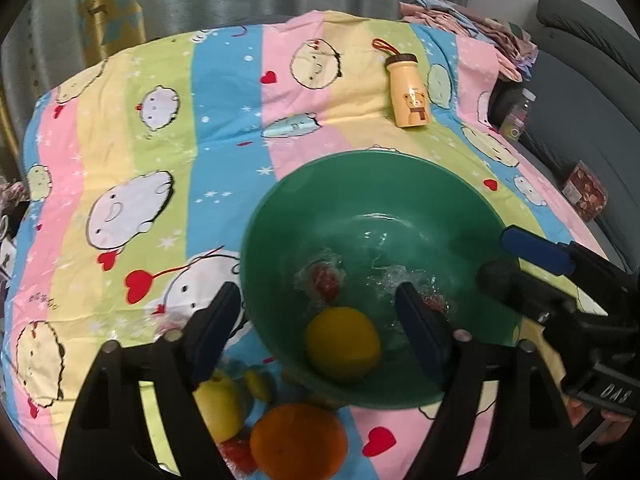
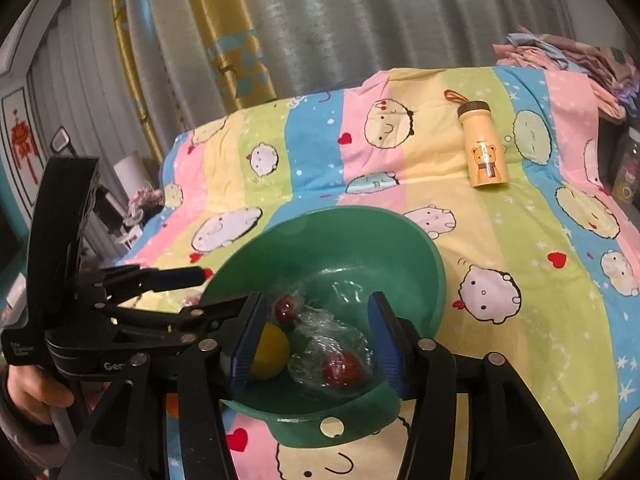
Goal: Organize fruits
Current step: 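Open both grippers to drop the wrapped fruits into the bowl, then withdraw both grippers from the bowl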
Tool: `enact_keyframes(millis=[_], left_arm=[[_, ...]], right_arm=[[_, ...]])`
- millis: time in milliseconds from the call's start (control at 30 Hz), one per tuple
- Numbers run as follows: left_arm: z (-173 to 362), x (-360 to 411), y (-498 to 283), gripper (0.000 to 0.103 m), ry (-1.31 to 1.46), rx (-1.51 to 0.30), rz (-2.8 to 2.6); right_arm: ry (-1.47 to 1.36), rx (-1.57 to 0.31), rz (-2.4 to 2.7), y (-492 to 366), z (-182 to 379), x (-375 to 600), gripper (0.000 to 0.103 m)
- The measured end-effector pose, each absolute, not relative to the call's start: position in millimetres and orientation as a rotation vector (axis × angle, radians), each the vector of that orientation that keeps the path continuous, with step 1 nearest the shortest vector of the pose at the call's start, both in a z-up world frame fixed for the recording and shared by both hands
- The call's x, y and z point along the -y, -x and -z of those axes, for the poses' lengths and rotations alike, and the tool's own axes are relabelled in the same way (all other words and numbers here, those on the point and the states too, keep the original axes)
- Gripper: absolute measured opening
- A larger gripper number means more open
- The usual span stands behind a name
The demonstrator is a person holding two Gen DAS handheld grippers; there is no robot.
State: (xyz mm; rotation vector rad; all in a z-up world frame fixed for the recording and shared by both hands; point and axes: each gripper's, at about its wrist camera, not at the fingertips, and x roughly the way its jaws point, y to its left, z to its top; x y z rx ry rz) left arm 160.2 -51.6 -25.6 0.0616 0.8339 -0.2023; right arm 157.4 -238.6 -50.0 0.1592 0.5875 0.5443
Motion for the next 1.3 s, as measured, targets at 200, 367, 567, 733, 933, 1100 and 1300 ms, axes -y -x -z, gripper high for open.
enact_keyframes(millis=[200, 367, 567, 733, 933, 1100, 1300], left_arm=[[22, 38, -137, 0.091, -0.063, -0.833, 0.176], [21, 24, -117, 0.102, -0.04, -0.832, 0.138], [26, 9, -95, 0.102, -0.022, -0.861, 0.11], [24, -7, -74, 0.102, 0.033, -0.858, 0.1], [16, -37, -49, 0.103, 0.146, -0.846, 0.071], [16, -62, -30, 0.103, 0.245, -0.847, 0.044], [22, -84, -8, 0.103, 0.36, -0.85, 0.077]], right_arm=[[-0.185, -0.602, -0.54, -146, 50, 247, 0.062], [-0.219, -0.586, -0.554, -131, 47, 250, 0.069], [-0.295, -0.567, -0.571, -108, 52, 258, 0.072], [-0.285, -0.615, -0.579, -93, 58, 260, 0.073], [-0.247, -0.644, -0.6, -76, 56, 256, 0.073], [-0.183, -0.666, -0.645, -60, 51, 239, 0.073], [-0.121, -0.685, -0.71, -43, 51, 213, 0.08]])
